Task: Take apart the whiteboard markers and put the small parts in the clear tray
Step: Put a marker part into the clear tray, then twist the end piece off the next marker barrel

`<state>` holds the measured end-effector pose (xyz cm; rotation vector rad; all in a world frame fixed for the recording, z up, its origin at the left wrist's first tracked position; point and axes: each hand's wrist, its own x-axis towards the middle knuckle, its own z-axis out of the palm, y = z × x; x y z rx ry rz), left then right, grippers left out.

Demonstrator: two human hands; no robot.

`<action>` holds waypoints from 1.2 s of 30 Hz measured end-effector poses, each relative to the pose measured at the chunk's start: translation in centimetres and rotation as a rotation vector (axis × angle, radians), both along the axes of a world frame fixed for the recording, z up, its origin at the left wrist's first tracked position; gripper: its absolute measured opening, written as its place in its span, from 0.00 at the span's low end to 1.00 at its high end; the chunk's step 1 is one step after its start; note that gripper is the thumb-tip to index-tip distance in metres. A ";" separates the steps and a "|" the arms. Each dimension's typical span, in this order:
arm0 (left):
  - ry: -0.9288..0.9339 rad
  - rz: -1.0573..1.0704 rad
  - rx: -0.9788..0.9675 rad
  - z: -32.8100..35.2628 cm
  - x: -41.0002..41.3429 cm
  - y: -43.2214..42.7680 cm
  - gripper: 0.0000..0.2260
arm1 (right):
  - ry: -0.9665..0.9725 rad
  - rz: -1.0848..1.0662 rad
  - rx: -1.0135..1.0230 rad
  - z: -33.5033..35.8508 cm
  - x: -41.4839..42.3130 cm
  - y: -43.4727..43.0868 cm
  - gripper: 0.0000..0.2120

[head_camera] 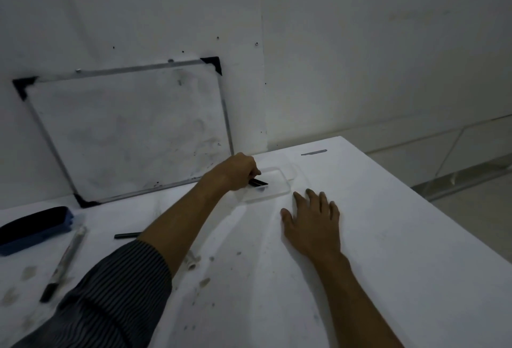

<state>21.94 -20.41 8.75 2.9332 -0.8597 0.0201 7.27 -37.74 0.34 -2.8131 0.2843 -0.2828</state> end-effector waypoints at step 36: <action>-0.680 0.017 -0.483 -6.0 -22.7 20.7 0.16 | -0.101 0.393 0.587 4.1 -9.1 18.1 0.11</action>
